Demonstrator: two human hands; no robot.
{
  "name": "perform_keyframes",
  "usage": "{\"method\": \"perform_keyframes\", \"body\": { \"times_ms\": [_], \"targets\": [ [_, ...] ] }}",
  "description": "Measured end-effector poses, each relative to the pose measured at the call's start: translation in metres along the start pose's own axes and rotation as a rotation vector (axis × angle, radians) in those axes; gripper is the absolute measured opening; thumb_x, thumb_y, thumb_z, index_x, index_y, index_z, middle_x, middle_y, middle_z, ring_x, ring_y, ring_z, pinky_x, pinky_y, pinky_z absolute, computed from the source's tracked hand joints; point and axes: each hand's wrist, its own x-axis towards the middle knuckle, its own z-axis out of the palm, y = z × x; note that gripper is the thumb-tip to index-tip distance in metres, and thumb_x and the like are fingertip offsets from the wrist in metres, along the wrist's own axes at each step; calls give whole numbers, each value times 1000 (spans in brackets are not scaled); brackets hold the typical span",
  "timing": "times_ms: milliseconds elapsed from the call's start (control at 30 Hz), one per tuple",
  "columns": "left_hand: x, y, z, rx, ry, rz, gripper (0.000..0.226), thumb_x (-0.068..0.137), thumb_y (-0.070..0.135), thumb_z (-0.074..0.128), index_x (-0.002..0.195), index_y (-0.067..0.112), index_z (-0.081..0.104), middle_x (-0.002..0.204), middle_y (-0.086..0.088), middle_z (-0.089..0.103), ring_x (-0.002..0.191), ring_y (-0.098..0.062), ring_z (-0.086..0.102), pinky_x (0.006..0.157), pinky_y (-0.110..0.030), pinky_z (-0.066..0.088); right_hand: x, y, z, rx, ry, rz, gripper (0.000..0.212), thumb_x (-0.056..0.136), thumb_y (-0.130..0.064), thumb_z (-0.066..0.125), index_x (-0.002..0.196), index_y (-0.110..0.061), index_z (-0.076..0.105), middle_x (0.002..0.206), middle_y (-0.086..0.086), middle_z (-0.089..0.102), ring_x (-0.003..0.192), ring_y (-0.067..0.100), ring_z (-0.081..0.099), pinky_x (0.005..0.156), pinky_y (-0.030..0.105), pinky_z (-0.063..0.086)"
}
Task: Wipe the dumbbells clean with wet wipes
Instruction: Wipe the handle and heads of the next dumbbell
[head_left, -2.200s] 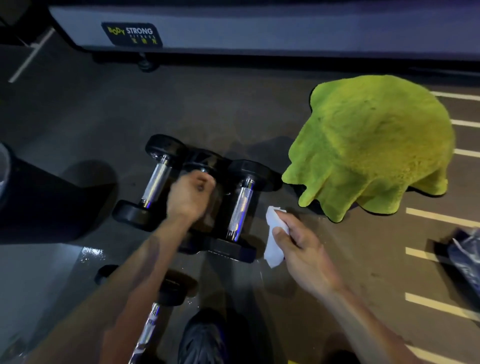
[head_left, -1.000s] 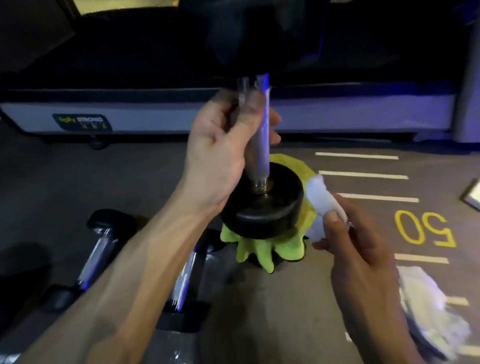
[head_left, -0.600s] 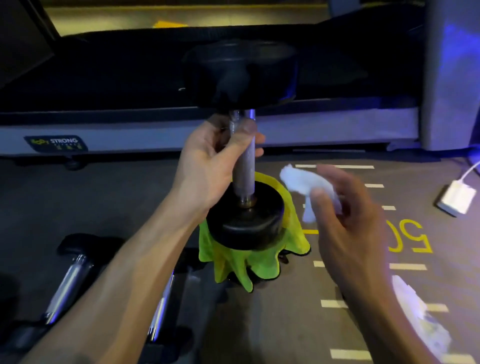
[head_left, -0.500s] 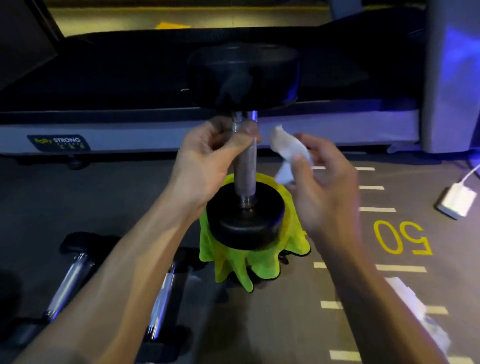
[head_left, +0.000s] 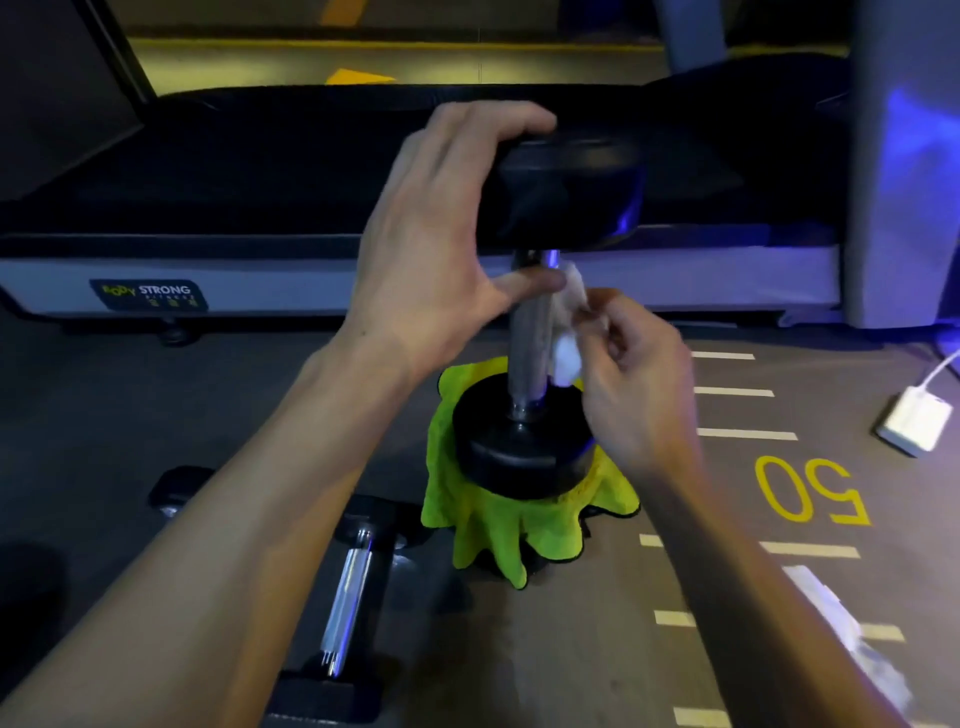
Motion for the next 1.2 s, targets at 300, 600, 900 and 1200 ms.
{"method": "perform_keyframes", "body": {
  "times_ms": [300,600,900,1200],
  "targets": [
    [3,-6,7,-53,19,-64,90,68,37,96,144,26,50,137,15,43,132,-16,51,110,-35,47,-31,10,-41,-503,-8,-242,32,84,-6,50,93,-10,80,108,7,66,84,9,53,69,8,32],
    [1,-7,11,-73,43,-46,90,66,37,96,143,25,51,134,14,44,130,-16,50,107,-31,47,-31,-12,-8,-476,-129,-221,35,83,2,70,111,-19,65,109,-2,66,89,19,65,76,24,49],
    [7,-14,12,-98,14,-54,89,66,37,95,142,25,51,132,16,44,128,-16,51,107,-30,46,-39,-8,-15,-135,-334,-78,29,91,-9,73,107,-32,80,102,-20,74,106,3,66,88,14,48],
    [8,-14,10,-122,-12,-51,87,67,36,95,141,25,51,133,13,46,129,-16,52,108,-34,47,-25,-7,5,-496,-283,-556,24,83,-2,74,98,-19,83,96,-4,80,85,23,67,76,31,55]
  ]
}}
